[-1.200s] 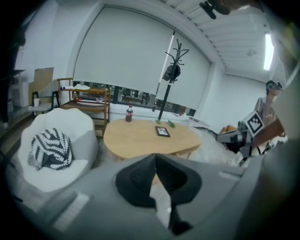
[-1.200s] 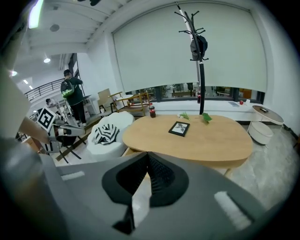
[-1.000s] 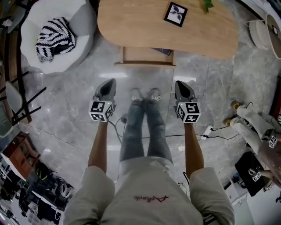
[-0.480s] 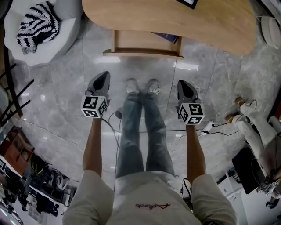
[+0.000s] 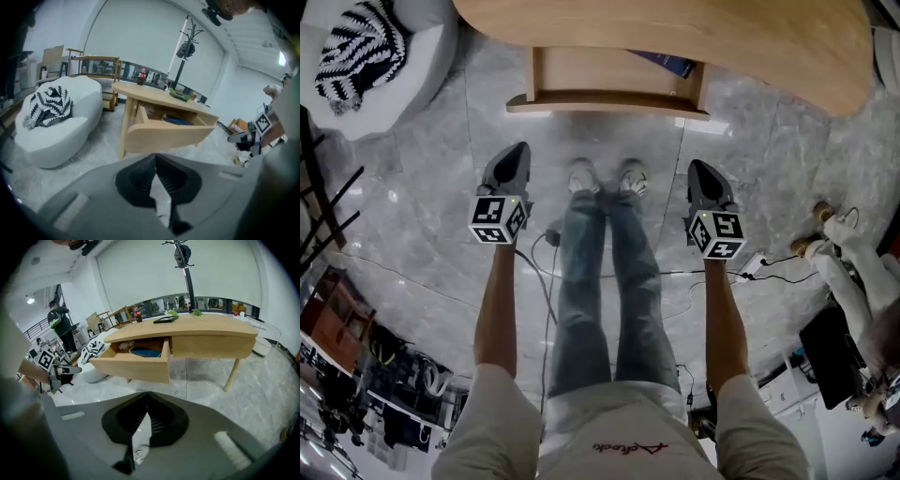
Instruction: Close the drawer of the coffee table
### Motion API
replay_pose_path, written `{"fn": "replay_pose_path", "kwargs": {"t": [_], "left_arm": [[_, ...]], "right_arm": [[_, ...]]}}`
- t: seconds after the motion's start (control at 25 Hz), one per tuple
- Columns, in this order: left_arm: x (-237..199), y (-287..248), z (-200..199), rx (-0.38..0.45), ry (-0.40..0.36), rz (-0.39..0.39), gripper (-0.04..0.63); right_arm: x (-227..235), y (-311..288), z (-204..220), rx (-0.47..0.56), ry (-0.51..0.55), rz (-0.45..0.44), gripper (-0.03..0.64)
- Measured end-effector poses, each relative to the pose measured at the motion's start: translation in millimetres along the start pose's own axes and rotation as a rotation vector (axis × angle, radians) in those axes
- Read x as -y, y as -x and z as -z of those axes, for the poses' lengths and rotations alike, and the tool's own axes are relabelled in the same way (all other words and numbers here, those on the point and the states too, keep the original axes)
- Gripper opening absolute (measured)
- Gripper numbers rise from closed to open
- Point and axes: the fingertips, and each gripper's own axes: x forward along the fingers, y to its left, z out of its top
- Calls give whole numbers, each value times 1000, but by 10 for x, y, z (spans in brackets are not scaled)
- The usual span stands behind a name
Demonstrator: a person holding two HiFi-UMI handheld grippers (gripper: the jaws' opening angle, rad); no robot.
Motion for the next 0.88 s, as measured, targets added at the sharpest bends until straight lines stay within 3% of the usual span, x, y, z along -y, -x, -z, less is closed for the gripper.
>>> {"fn": "replay_pose_path", "kwargs": {"t": [0.2,0.56,0.68,0.84,0.88], "left_arm": [[-146,-187,-16,-24,-51,-18,0],[-450,-520,-70,-60,-79,-48,0],[-518,-625,-67,-68,-84,-56,0],[-543,-703,-85,-70,-117,-55,123],[-548,-701,-78,-76,-130,-57,121]], "right_arm": [[94,-190,-36,1,14,-3,6],[274,-581,-167,-25,66,-15,8],[334,-716,-199,-36,87,-23,50],[407,-835,-258,-48,132,-15,155],[407,-859,-281,-50,146,-16,169]]}}
